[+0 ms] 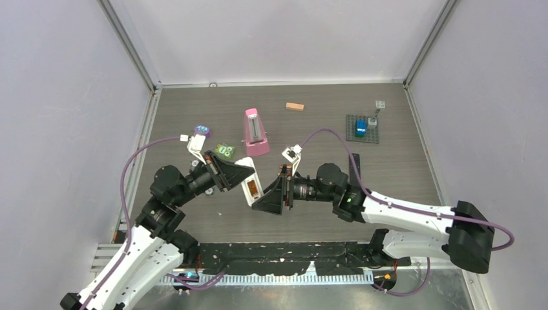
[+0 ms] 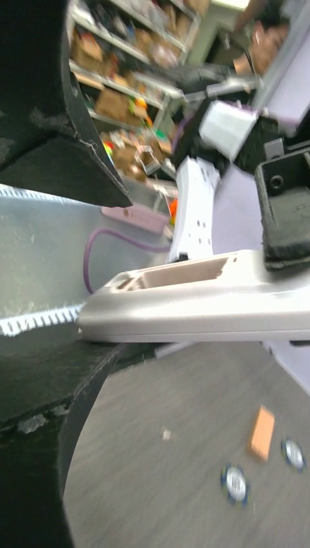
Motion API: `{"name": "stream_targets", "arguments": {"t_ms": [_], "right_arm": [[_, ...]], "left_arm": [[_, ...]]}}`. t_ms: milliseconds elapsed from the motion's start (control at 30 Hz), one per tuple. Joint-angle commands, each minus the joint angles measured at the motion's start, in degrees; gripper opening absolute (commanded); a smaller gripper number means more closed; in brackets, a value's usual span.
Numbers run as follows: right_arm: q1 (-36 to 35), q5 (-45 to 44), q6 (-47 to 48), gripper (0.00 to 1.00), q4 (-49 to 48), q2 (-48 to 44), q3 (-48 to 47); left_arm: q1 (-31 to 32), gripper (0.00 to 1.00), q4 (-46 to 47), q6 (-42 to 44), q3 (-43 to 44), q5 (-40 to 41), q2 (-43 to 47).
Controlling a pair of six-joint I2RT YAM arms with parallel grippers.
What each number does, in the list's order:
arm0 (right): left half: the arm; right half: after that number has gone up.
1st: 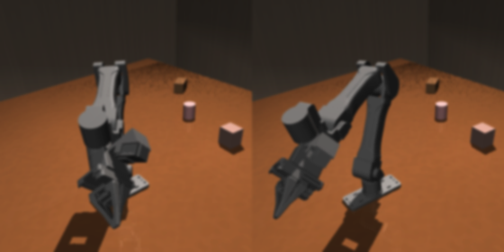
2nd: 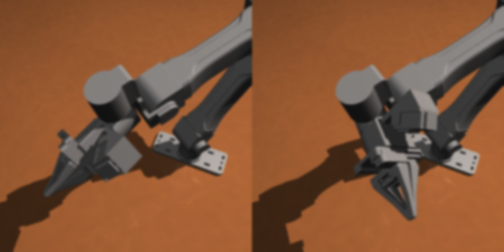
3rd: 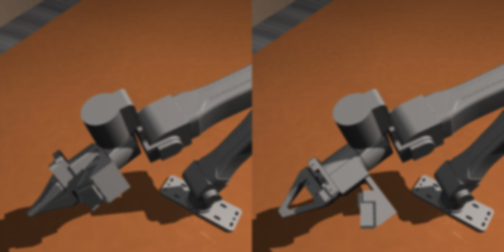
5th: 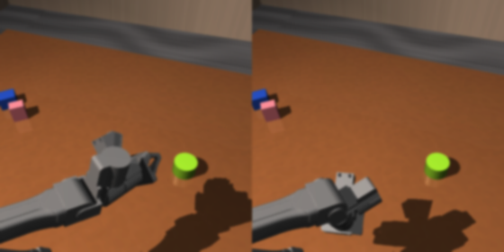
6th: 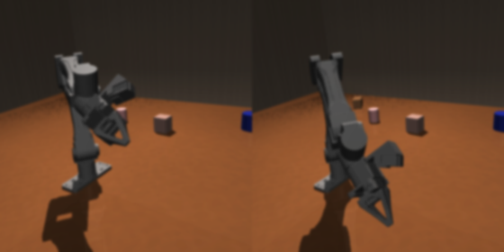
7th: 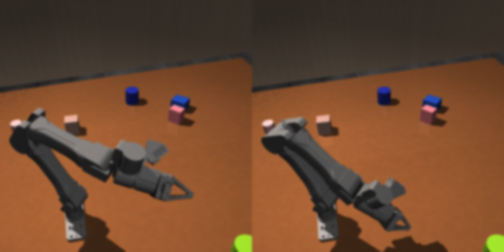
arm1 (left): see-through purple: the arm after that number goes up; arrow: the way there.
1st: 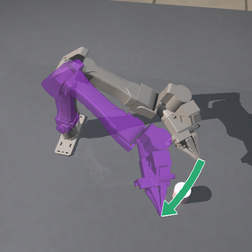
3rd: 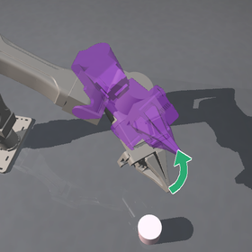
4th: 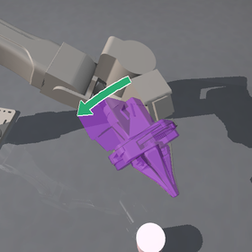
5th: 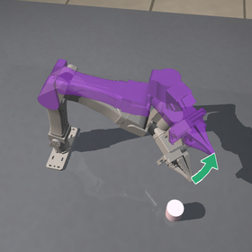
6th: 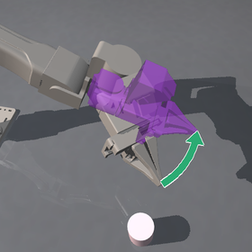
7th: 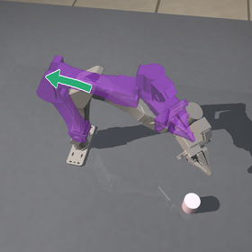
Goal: Load the batteries into the remote control
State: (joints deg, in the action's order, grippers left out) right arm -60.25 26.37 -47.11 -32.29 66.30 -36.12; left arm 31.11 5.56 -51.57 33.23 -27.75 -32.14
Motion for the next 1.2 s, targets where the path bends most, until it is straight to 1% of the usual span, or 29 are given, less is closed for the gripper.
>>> {"name": "stream_targets", "arguments": {"t_ms": [0,33,67,100,133,167,200,300,400,467,500,533,567,633,767,833,933,1000,1167], "right_arm": [[0.60,-14.46,8.60,0.80,18.07,-8.34,-3.75],[0.76,-16.24,10.22,0.79,22.37,-9.06,-4.02],[1.32,-19.49,10.82,0.78,24.25,-9.98,-4.16],[1.69,-20.82,12.02,0.77,27.89,-10.15,-4.71],[2.35,-23.31,12.65,0.75,29.56,-9.62,-5.13],[2.64,-24.45,13.56,0.72,33.61,-8.96,-6.25],[3.11,-26.90,14.25,0.71,35.33,-6.94,-7.08],[3.24,-31.92,13.86,0.61,41.26,-1.26,-12.11],[2.98,-37.05,11.67,0.57,43.29,6.56,-16.49],[2.67,-38.67,10.75,0.57,43.98,11.22,-19.30],[2.04,-41.68,9.72,0.57,45.17,14.51,-20.55],[1.66,-43.39,6.43,0.58,48.28,16.29,-23.36],[0.89,-46.97,4.27,0.60,49.78,19.58,-24.82],[-0.49,-51.26,-5.29,0.61,53.09,24.26,-28.40],[-2.30,-55.22,-15.19,0.61,55.94,32.86,-35.09],[-2.59,-56.90,-18.60,0.61,59.35,36.82,-41.20],[-2.68,-59.74,-21.69,0.60,65.38,42.45,-46.57],[-2.75,-61.28,-22.39,0.58,66.40,44.81,-49.23],[-2.74,-63.05,-23.85,0.57,71.39,50.70,-56.12]], "left_arm": [[0.04,0.00,-20.80,12.42,5.67,17.46,2.40],[0.08,0.00,-23.43,13.43,6.24,21.40,2.91],[0.08,0.00,-25.86,14.36,6.76,25.78,3.26],[0.09,0.00,-27.82,15.02,7.22,29.03,3.61],[0.09,0.00,-29.50,15.47,7.61,31.49,3.92],[0.08,0.00,-31.01,15.61,7.93,33.90,4.31],[0.04,0.00,-32.25,15.62,8.24,35.80,4.81],[0.08,0.00,-34.92,15.31,8.75,39.93,6.29],[0.08,0.00,-35.93,15.47,8.91,41.27,7.86],[0.08,0.00,-36.46,15.76,9.15,41.04,8.50],[0.02,0.00,-36.76,15.77,9.36,40.96,8.76],[0.08,0.00,-37.03,15.96,9.48,40.78,8.97],[0.09,0.00,-37.08,16.31,9.48,40.47,9.21],[0.09,0.00,-37.04,16.79,9.42,40.20,9.83],[0.09,0.00,-37.70,17.13,9.59,41.63,11.34],[0.09,0.00,-39.13,17.00,10.03,43.15,12.15],[0.08,0.00,-40.95,16.81,10.53,45.63,13.63],[0.09,0.00,-41.76,16.76,10.61,47.24,14.50],[0.09,0.00,-43.20,17.66,11.55,48.67,15.88]]}}
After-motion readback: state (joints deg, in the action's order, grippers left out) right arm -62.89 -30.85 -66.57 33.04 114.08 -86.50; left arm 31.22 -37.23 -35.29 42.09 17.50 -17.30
